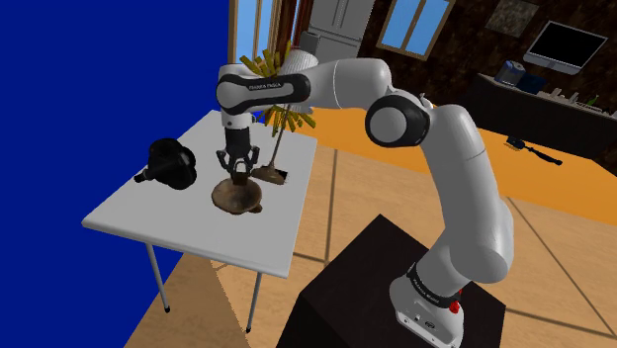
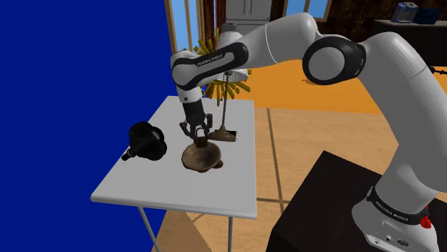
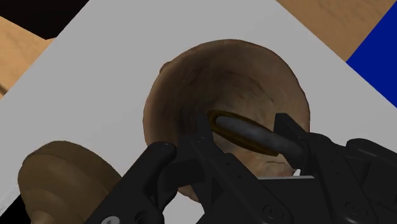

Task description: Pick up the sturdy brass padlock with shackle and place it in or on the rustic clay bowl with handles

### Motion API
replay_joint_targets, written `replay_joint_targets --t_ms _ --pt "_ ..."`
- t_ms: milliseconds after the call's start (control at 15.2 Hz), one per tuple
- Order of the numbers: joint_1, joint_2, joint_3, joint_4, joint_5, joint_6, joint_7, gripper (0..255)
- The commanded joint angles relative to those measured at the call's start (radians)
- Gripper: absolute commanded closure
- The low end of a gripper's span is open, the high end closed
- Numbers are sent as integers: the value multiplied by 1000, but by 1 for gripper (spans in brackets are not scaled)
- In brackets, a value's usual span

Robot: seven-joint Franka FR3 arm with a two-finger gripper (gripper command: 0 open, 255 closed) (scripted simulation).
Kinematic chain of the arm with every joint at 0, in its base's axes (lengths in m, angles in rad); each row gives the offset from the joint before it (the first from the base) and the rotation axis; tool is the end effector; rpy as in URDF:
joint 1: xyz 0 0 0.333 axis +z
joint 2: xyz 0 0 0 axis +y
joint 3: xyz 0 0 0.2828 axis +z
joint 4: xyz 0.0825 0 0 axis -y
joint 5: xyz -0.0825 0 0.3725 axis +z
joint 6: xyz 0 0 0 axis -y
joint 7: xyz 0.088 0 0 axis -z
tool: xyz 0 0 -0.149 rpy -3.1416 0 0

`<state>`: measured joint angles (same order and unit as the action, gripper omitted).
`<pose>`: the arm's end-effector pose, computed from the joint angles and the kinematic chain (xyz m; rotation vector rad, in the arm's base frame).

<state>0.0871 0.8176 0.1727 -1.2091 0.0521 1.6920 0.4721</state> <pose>0.6500 0.1585 0.2137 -3.0085 0.3938 0.5637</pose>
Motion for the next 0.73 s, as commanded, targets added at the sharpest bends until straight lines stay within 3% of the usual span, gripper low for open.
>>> replay_joint_targets --t_ms 0,660 --pt "1 10 -1 -10 -1 19 -1 255" --pt "3 45 -4 -22 -4 67 -7 255"
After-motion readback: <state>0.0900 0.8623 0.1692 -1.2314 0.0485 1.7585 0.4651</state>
